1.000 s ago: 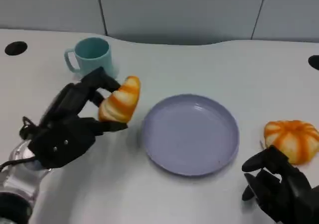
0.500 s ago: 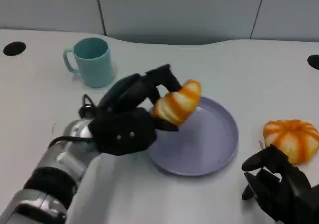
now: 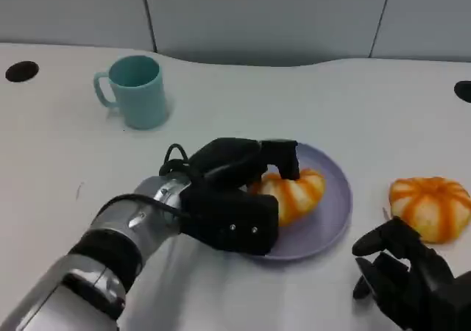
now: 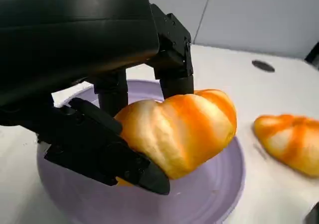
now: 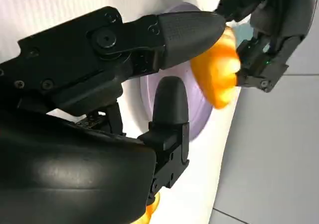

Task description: Grasp the bread from the table and place it into the plate.

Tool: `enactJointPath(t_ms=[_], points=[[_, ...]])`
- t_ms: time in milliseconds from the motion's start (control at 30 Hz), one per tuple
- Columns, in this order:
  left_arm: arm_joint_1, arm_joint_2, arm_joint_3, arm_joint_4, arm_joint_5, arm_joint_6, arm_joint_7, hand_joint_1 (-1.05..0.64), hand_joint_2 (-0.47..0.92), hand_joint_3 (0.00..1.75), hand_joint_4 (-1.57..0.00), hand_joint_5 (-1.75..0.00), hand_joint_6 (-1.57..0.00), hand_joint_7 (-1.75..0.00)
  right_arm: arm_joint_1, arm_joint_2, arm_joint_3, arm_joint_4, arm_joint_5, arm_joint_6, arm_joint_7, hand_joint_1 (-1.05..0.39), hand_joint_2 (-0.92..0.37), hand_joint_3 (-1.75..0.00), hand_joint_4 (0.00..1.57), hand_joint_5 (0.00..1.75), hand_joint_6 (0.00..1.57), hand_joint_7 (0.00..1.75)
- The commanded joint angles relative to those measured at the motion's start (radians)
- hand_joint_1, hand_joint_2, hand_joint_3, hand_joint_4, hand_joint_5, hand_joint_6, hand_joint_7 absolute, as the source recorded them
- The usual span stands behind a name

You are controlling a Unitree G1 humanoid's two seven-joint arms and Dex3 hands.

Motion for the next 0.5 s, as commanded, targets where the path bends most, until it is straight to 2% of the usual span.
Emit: enactJointPath(t_ms=[33, 100, 167, 233, 333, 500], points=[[-0.054, 0.036, -0.080, -0.011, 0.106, 0.014, 0.067, -0.48, 0.89, 0.00, -0.13, -0.74, -0.40, -0.30, 0.010, -0.007, -0.003, -0.018, 0.007, 0.006, -0.002, -0.27, -0.92, -0.31, 0.57, 1.75, 0.34, 1.75], [-0.060, 0.036, -0.094, -0.013, 0.125, 0.023, 0.083, -0.54, 0.88, 0.00, -0.03, -0.56, -0.33, -0.11, 0.009, -0.007, -0.003, -0.017, 0.010, 0.006, -0.001, -0.27, -0.92, -0.31, 0.58, 1.75, 0.34, 1.75], [-0.064, 0.037, -0.107, -0.020, 0.142, 0.038, 0.094, -0.65, 0.88, 0.00, -0.01, -0.20, -0.19, -0.04, 0.009, -0.007, -0.003, -0.016, 0.009, 0.003, -0.001, -0.27, -0.92, -0.31, 0.58, 1.75, 0.34, 1.75], [-0.065, 0.037, -0.114, -0.027, 0.150, 0.048, 0.099, -0.71, 0.89, 0.01, 0.00, -0.04, -0.08, -0.01, 0.009, -0.008, -0.003, -0.015, 0.008, 0.001, -0.002, -0.27, -0.92, -0.31, 0.58, 1.75, 0.34, 1.75], [-0.064, 0.038, -0.115, -0.033, 0.151, 0.054, 0.105, -0.73, 0.89, 0.01, 0.00, 0.00, -0.05, 0.00, 0.009, -0.008, -0.002, -0.017, 0.008, 0.005, -0.002, -0.27, -0.92, -0.30, 0.58, 1.75, 0.35, 1.75], [-0.064, 0.047, -0.094, -0.040, 0.116, 0.046, 0.086, -0.89, 0.92, 0.11, 0.00, 0.00, 0.00, 0.00, 0.008, -0.008, -0.002, -0.016, 0.009, 0.003, 0.000, -0.27, -0.92, -0.31, 0.57, 1.75, 0.34, 1.75]])
